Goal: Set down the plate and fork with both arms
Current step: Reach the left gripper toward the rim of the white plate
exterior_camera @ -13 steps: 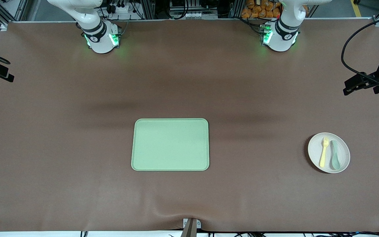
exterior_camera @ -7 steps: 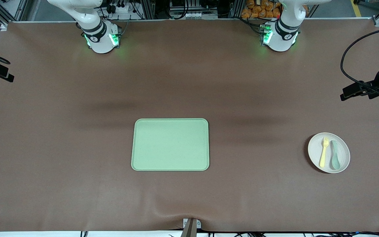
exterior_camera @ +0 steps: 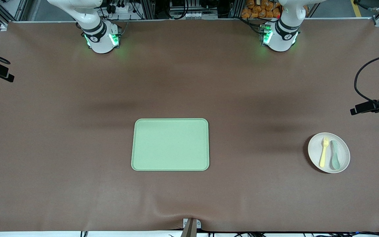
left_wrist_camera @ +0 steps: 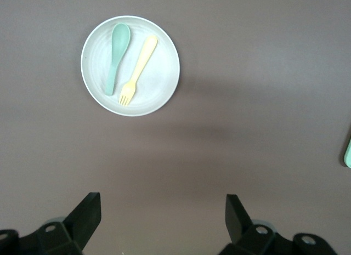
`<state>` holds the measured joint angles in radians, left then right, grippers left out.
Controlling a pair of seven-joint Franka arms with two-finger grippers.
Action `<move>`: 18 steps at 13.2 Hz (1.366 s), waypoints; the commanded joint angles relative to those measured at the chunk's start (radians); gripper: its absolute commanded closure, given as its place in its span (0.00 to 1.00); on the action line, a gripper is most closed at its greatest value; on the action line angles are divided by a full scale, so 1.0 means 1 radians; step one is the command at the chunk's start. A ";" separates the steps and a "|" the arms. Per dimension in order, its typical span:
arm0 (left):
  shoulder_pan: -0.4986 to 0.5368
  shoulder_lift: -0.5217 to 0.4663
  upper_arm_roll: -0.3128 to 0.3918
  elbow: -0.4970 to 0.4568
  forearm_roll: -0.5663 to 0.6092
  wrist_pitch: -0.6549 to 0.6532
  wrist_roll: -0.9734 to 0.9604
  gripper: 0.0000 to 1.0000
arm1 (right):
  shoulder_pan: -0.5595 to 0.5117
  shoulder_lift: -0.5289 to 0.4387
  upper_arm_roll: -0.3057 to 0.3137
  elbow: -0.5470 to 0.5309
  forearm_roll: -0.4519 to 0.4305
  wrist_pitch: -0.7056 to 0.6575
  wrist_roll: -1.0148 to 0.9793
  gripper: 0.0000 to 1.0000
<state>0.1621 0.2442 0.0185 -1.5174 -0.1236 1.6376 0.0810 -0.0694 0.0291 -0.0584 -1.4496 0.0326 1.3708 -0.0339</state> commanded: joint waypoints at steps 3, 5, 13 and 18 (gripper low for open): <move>0.100 0.199 -0.006 0.089 -0.088 0.103 0.195 0.00 | 0.010 -0.014 -0.003 -0.009 -0.013 0.001 0.006 0.00; 0.119 0.269 -0.006 0.097 -0.119 0.177 0.261 0.00 | 0.010 -0.014 -0.003 -0.009 -0.013 0.001 0.006 0.00; 0.174 0.480 -0.008 0.169 -0.122 0.438 0.517 0.00 | 0.010 -0.014 -0.003 -0.009 -0.013 0.001 0.006 0.00; 0.177 0.549 -0.009 0.163 -0.174 0.516 0.576 0.03 | 0.010 -0.012 -0.003 -0.009 -0.013 0.001 0.006 0.00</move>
<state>0.3315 0.7613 0.0121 -1.3828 -0.2525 2.1500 0.6287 -0.0691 0.0291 -0.0584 -1.4508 0.0326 1.3708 -0.0339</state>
